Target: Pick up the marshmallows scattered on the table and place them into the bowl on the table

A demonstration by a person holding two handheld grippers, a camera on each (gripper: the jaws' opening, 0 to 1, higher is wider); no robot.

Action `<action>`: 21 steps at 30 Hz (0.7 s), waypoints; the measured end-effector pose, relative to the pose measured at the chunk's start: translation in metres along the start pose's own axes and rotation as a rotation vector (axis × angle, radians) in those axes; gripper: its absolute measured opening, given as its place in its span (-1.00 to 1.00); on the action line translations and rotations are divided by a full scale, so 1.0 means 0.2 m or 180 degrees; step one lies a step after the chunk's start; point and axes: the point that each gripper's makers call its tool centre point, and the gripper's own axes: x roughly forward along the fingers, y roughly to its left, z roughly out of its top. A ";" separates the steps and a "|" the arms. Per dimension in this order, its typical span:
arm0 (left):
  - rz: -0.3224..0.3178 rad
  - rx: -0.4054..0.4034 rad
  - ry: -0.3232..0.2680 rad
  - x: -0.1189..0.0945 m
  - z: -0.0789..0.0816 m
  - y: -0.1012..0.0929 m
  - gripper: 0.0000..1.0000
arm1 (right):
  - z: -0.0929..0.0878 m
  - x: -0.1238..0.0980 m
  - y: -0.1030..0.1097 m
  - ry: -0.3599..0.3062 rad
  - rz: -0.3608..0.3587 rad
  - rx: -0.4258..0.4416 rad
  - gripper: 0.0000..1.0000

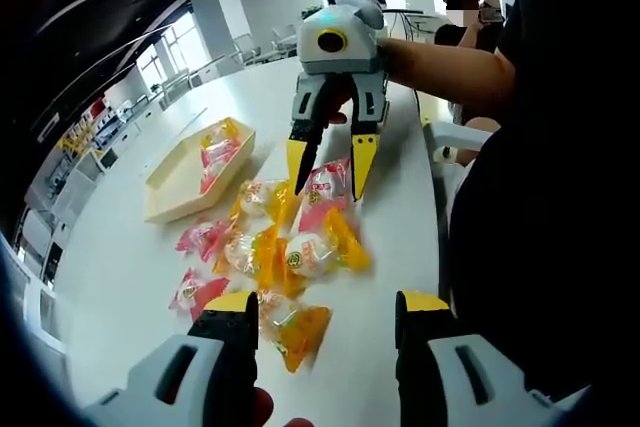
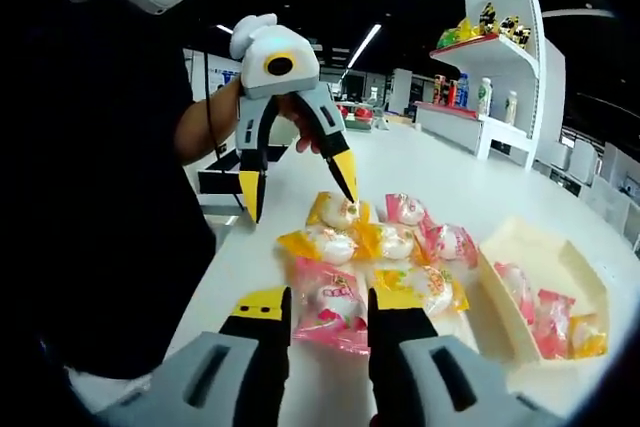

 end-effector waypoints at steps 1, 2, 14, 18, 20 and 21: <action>0.0002 0.0001 0.0002 0.00 0.00 0.00 0.11 | 0.00 0.00 0.00 0.0011 -0.0003 0.0005 -0.39; 0.0002 0.0000 0.0004 0.00 0.00 0.00 0.11 | -0.01 0.00 0.00 0.0018 -0.0003 0.0006 -0.40; 0.0002 -0.0006 0.0013 0.00 -0.01 0.00 0.11 | -0.02 0.00 -0.01 0.0026 -0.0033 0.0022 -0.45; -0.0001 -0.0003 0.0009 0.00 -0.01 0.00 0.11 | -0.02 0.00 -0.01 0.0013 -0.0044 0.0027 -0.46; -0.0003 -0.0003 0.0011 0.00 -0.01 0.00 0.11 | -0.02 0.00 -0.01 0.0002 -0.0049 0.0060 -0.46; -0.0002 -0.0003 0.0013 0.00 -0.01 0.00 0.11 | -0.02 0.00 -0.02 0.0001 -0.0062 0.0070 -0.47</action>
